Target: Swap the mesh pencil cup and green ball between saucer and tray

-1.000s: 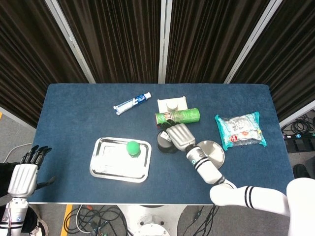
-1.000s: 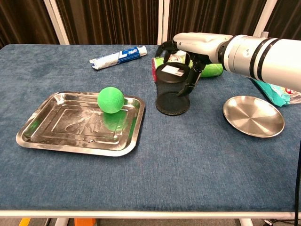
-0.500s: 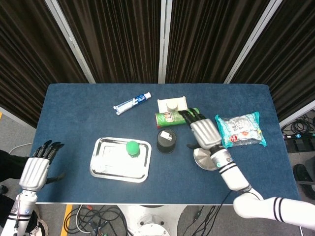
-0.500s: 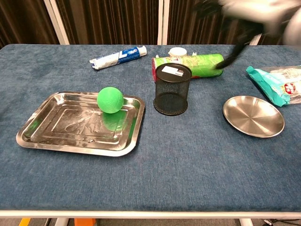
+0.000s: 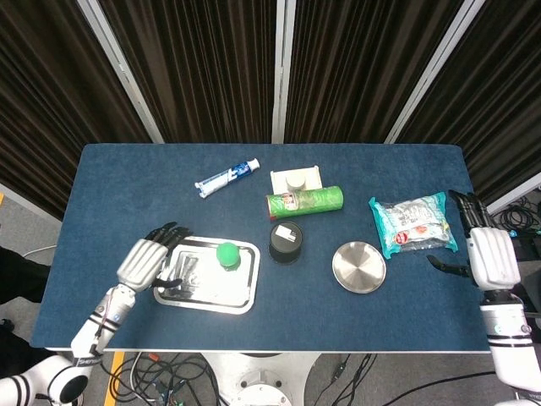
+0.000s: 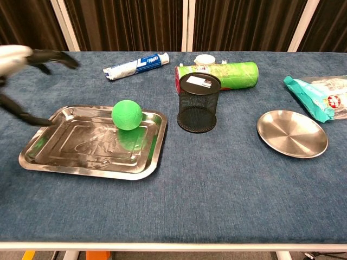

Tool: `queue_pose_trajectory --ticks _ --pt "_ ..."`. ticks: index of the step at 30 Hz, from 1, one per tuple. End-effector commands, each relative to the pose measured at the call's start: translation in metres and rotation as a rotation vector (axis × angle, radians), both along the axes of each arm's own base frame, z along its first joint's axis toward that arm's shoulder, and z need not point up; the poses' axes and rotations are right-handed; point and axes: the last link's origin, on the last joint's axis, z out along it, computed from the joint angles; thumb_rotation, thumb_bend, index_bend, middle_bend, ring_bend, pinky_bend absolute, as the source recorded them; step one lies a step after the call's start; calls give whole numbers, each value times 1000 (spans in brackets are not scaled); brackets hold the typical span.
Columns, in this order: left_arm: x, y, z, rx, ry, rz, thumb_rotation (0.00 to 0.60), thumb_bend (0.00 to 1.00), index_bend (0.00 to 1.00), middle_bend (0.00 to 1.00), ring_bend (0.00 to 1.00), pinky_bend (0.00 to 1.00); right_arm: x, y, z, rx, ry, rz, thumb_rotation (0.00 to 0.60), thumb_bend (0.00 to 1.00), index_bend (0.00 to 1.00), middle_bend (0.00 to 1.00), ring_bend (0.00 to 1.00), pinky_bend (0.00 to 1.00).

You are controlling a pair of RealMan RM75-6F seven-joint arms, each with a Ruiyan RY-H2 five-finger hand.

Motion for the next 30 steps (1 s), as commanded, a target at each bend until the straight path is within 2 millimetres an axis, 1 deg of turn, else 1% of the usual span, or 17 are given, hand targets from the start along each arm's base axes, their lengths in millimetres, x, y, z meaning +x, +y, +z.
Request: queue_pose_trajectory --ticks 1,8,14,20,25,30 --pt "11 11 -14 -21 22 -25 600 61 146 147 69 259 -13 7 3 0 -6 -21 600 0 0 93 0 210" --pt "36 26 -36 -68 70 -80 600 62 146 164 81 299 -21 2 0 10 -29 -34 600 0 0 89 0 210" --pt "48 28 -55 -84 130 -127 600 62 160 198 108 321 -26 1 0 7 -30 -50 600 0 0 91 0 208" --pt "59 29 -67 -89 179 -177 600 62 191 222 113 323 -32 2 2 0 -35 -65 600 0 0 91 0 208" --pt "61 33 -76 -105 208 -175 600 64 211 227 125 336 -35 3 2 -1 -37 -69 600 0 0 92 0 208" --pt "61 35 -81 -115 225 -174 600 86 281 271 203 432 -40 4 3 -5 -46 -80 600 0 0 91 0 208"
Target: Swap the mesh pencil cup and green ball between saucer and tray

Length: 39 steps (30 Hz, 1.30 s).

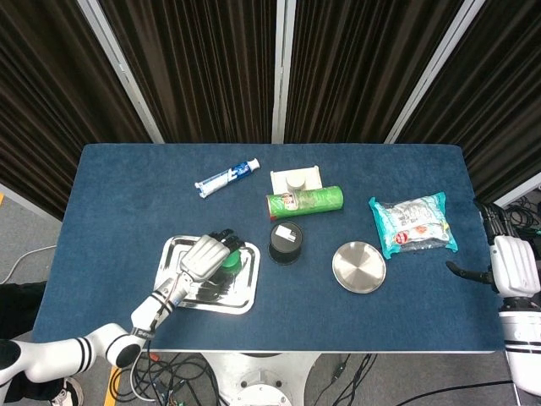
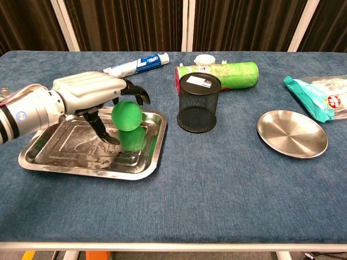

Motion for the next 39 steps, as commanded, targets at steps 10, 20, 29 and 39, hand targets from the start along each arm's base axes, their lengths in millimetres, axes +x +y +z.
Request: queue_pose_trajectory --ticks 10,20,29,39 --pt "-2 3 -6 -6 7 10 600 193 368 354 320 598 -7 0 -2 2 -13 -16 600 0 0 89 0 208" --pt "-4 2 -5 -7 -3 19 600 279 406 402 391 684 -8 0 -3 5 -18 -21 600 0 0 86 0 222" --pt "8 -15 10 -9 -38 -23 600 291 414 411 408 704 -7 0 0 -5 -13 -18 600 0 0 86 0 231" --pt "50 -68 30 -105 -94 -127 600 289 418 425 407 692 -9 0 1 -10 -16 -23 600 0 0 84 0 231"
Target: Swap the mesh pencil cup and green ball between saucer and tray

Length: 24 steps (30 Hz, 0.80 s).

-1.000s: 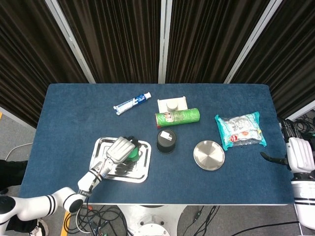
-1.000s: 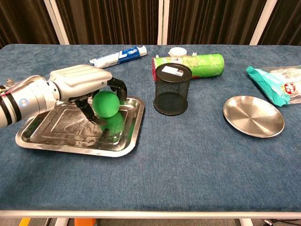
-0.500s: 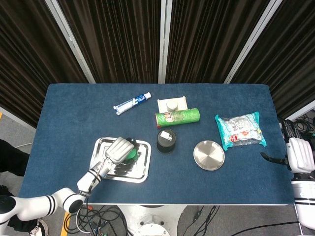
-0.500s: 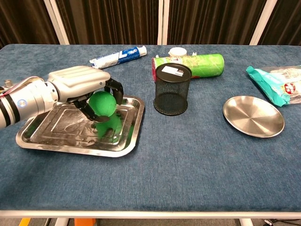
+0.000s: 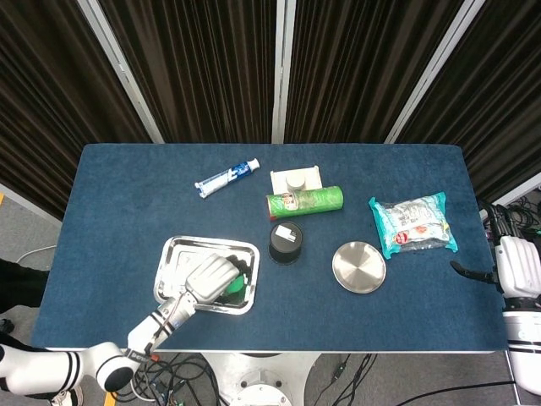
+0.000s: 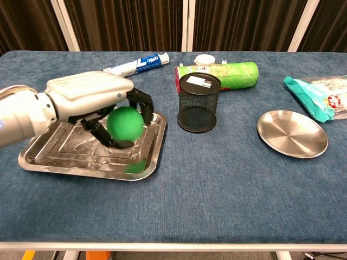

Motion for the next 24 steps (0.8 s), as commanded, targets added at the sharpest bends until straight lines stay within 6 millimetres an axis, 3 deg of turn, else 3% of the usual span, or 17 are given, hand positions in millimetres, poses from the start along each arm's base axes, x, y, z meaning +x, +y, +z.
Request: queue_pose_trajectory --ticks 1,6,11,15,24 --pt "20 -17 8 -27 -7 -70 600 289 420 425 407 692 -1 0 0 1 2 0 600 0 0 84 0 231" --pt "59 -26 -9 -41 -44 -190 600 289 428 426 407 692 -3 0 3 -3 12 -3 600 0 0 83 0 235" --pt "85 -26 -48 -78 -14 -264 600 289 428 426 407 692 -10 5 9 -14 4 -16 600 0 0 83 0 235" --pt "100 -21 -73 -76 6 -305 600 289 428 426 407 691 -17 8 13 -24 1 -28 600 0 0 83 0 236" --pt "121 -9 -102 -81 10 -326 600 288 429 426 407 691 -28 9 14 -26 -10 -53 600 0 0 83 0 236"
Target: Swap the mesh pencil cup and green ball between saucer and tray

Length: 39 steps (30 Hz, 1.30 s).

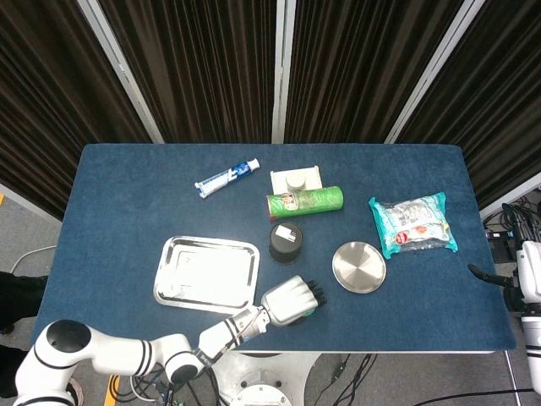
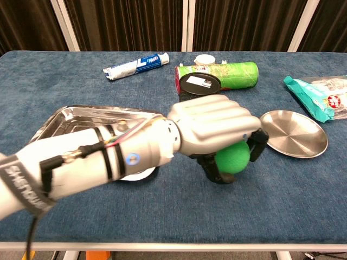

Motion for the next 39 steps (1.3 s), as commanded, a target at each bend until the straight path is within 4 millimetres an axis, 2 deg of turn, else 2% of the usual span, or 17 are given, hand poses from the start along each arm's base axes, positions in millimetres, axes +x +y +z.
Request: queue_pose_trajectory --ticks 1,14,22,25,39 --pt "7 3 -10 -16 -7 5 600 288 430 426 407 690 -3 0 0 -2 6 -8 600 0 0 83 0 237" --pt "-13 12 -24 -27 -26 43 600 284 422 414 388 663 -14 3 9 -38 -22 -29 600 0 0 84 0 238" --pt "-20 12 -26 -49 -52 50 600 233 300 281 244 582 -13 1 8 -34 -24 -28 600 0 1 84 0 238" --pt "-21 14 -25 -44 -58 47 600 221 271 248 215 562 -12 1 7 -32 -24 -26 600 0 1 84 0 238" --pt "-28 12 -4 -18 -88 44 600 187 241 227 182 514 -9 0 6 -29 -19 -18 600 0 1 84 0 239"
